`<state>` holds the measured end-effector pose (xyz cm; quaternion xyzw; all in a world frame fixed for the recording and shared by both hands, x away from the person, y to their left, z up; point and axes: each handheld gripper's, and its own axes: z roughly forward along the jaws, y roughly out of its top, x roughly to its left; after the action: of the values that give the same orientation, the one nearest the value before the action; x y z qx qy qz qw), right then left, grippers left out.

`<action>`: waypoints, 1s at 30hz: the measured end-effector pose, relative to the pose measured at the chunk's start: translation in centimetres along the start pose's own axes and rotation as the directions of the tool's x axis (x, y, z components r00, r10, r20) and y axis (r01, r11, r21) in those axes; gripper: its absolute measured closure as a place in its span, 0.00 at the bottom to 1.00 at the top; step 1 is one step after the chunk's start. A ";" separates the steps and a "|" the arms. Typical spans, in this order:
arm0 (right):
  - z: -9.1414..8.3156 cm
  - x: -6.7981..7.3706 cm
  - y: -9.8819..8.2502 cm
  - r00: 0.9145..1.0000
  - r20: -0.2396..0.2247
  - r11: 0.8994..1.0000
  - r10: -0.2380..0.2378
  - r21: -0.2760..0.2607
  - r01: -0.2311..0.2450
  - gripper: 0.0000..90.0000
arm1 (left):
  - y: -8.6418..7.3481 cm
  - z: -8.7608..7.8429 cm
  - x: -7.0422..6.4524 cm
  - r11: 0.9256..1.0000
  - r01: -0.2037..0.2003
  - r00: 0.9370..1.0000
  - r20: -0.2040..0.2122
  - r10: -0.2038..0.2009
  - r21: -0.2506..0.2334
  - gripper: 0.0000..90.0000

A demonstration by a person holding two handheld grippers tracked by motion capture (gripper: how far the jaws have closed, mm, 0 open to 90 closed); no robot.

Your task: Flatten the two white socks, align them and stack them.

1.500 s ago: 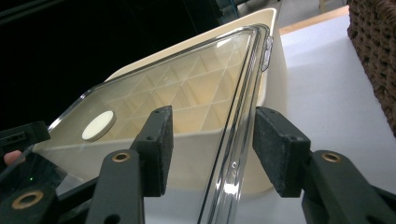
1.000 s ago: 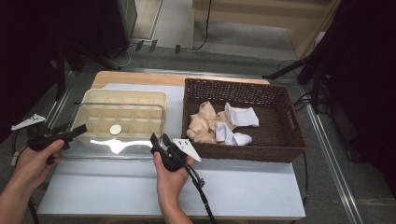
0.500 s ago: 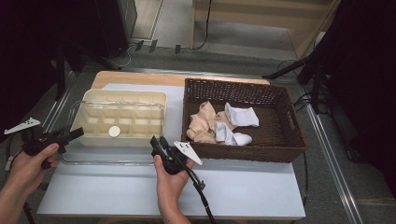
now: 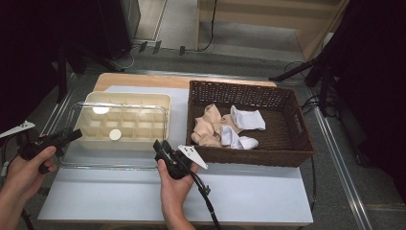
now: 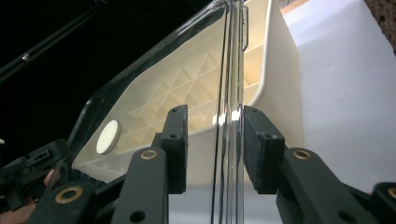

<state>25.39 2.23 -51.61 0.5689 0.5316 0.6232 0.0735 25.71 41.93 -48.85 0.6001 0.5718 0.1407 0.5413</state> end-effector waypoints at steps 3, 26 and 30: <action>-0.1 0.2 0.0 1.000 -0.008 1.000 0.004 0.000 -0.004 0.73 | 0.1 -0.6 -0.2 1.000 -0.005 1.000 0.002 0.005 -0.012 0.46; -4.6 0.6 -1.9 0.999 -0.048 1.000 -0.021 0.001 0.021 0.72 | -3.1 -4.0 -3.2 0.999 -0.033 0.999 -0.013 0.032 -0.022 0.46; -5.6 0.4 -2.5 0.999 -0.051 1.000 -0.017 0.002 0.017 0.72 | -4.0 -4.5 -3.7 0.999 -0.044 0.999 -0.019 0.043 -0.031 0.45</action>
<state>19.58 0.37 -52.03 0.5483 0.5390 0.6361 0.0646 18.91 40.05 -48.76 0.6026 0.5613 0.1667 0.5422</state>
